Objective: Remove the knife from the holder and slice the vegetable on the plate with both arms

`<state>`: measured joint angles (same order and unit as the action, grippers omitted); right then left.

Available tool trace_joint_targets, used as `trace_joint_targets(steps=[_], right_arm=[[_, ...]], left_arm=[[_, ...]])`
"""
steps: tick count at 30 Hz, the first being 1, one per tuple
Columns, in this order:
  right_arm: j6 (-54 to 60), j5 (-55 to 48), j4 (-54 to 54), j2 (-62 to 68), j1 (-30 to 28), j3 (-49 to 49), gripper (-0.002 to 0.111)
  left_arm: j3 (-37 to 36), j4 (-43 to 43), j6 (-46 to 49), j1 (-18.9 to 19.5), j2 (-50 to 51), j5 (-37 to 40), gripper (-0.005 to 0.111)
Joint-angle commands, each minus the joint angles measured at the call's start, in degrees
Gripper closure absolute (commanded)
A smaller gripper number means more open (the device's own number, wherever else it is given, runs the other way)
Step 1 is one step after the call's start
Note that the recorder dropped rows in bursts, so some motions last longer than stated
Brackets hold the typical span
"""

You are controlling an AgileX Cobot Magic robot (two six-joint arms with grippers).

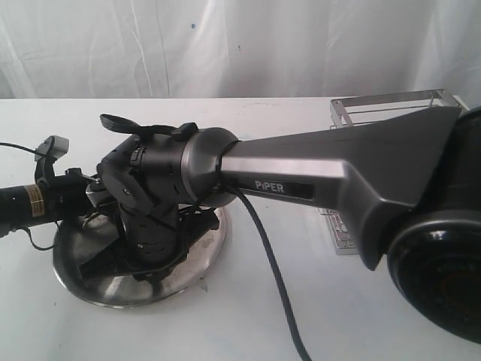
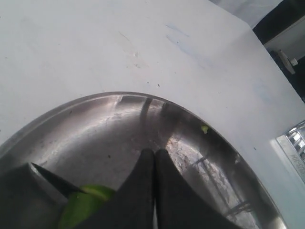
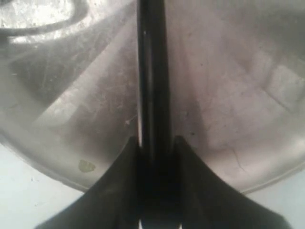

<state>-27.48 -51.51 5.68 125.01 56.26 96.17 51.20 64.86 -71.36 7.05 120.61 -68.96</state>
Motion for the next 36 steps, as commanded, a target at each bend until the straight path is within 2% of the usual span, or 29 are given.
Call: trace_joint_targets(steps=[1, 10, 16, 20, 26, 31, 36], right_arm=[[0.6, -0.2, 0.5, -0.3, -0.3, 0.3, 0.108], [0.6, -0.3, 0.3, -0.3, -0.3, 0.3, 0.108], [0.4, -1.1, 0.3, -0.3, -0.3, 0.3, 0.108], [0.4, -1.1, 0.1, -0.3, -0.3, 0.3, 0.108], [0.4, -1.1, -0.1, -0.3, -0.3, 0.3, 0.108], [0.4, -1.0, -0.1, -0.3, -0.3, 0.3, 0.108], [0.4, -1.1, -0.1, -0.3, -0.3, 0.3, 0.108]], left_arm=[[-0.4, 1.1, -0.4, -0.4, 0.0, -1.0, 0.107], [-0.4, -1.2, 2.9, -0.4, -7.4, 2.7, 0.107], [-2.0, 6.3, 1.8, -0.4, -13.1, 13.4, 0.107], [-6.4, 2.3, 2.6, -0.4, -13.1, 14.6, 0.107], [-6.5, 2.0, 2.6, -0.6, -12.9, 14.6, 0.107], [-6.4, -0.1, 2.2, -3.9, -9.8, 14.2, 0.107], [-6.4, -2.8, -1.9, -4.1, -9.2, 15.3, 0.107]])
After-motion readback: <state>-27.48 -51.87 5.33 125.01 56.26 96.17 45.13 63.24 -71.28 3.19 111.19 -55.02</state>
